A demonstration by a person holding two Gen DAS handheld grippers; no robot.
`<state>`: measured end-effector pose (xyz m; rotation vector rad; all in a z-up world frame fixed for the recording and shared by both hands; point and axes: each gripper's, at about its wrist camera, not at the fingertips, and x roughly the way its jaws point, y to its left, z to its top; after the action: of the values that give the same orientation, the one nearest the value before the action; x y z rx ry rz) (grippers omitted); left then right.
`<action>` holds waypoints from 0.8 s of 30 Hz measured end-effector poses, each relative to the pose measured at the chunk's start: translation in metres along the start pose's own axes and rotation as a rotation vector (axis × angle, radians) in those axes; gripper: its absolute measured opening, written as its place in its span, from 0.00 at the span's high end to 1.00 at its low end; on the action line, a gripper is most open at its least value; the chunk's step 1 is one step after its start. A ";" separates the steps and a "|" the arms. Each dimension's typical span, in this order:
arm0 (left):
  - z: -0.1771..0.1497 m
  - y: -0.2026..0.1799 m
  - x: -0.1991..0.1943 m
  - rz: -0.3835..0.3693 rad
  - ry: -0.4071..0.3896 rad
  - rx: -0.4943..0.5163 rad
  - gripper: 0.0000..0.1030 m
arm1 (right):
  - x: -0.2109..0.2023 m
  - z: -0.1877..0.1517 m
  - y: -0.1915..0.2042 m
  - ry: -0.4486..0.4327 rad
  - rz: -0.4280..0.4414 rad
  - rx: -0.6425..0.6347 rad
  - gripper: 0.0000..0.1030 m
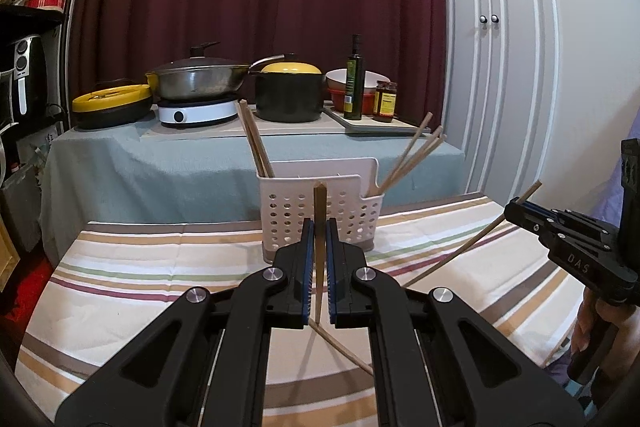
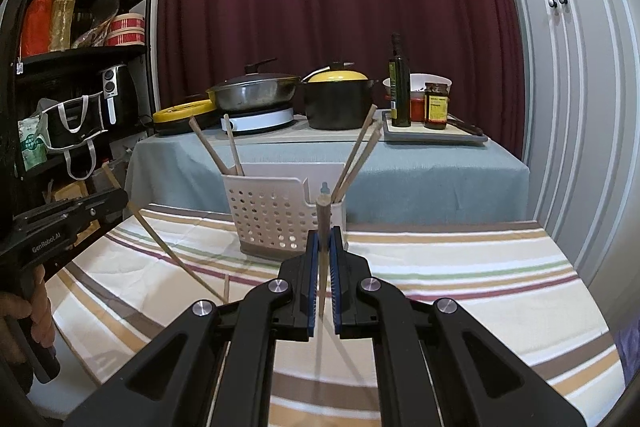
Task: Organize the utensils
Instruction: 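Lift both held chopsticks and carry them over the white holder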
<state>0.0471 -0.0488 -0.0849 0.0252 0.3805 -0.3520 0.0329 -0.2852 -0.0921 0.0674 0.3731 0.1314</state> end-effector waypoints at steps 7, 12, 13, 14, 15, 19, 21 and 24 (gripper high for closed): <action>0.007 0.008 0.017 0.033 0.000 -0.022 0.94 | 0.013 0.011 0.002 -0.022 -0.002 -0.018 0.94; 0.012 0.011 0.025 0.048 -0.013 -0.023 0.94 | 0.020 0.015 0.004 -0.042 -0.003 -0.028 0.94; 0.012 0.012 0.026 0.054 -0.016 -0.024 0.94 | 0.021 0.015 0.004 -0.048 -0.004 -0.028 0.94; 0.013 0.012 0.027 0.056 -0.018 -0.024 0.94 | 0.022 0.016 0.004 -0.052 -0.003 -0.028 0.94; 0.013 0.012 0.029 0.063 -0.021 -0.024 0.94 | 0.023 0.016 0.004 -0.057 -0.005 -0.029 0.94; 0.014 0.012 0.035 0.090 -0.038 -0.016 0.93 | 0.027 0.017 0.007 -0.080 -0.011 -0.035 0.94; 0.015 0.011 0.036 0.089 -0.041 -0.015 0.93 | 0.028 0.018 0.007 -0.084 -0.007 -0.034 0.94; 0.018 0.009 0.037 0.083 -0.040 -0.013 0.94 | 0.031 0.021 0.007 -0.082 0.008 -0.026 0.94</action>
<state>0.0891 -0.0544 -0.0821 0.0208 0.3415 -0.2672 0.0681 -0.2752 -0.0830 0.0480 0.2888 0.1411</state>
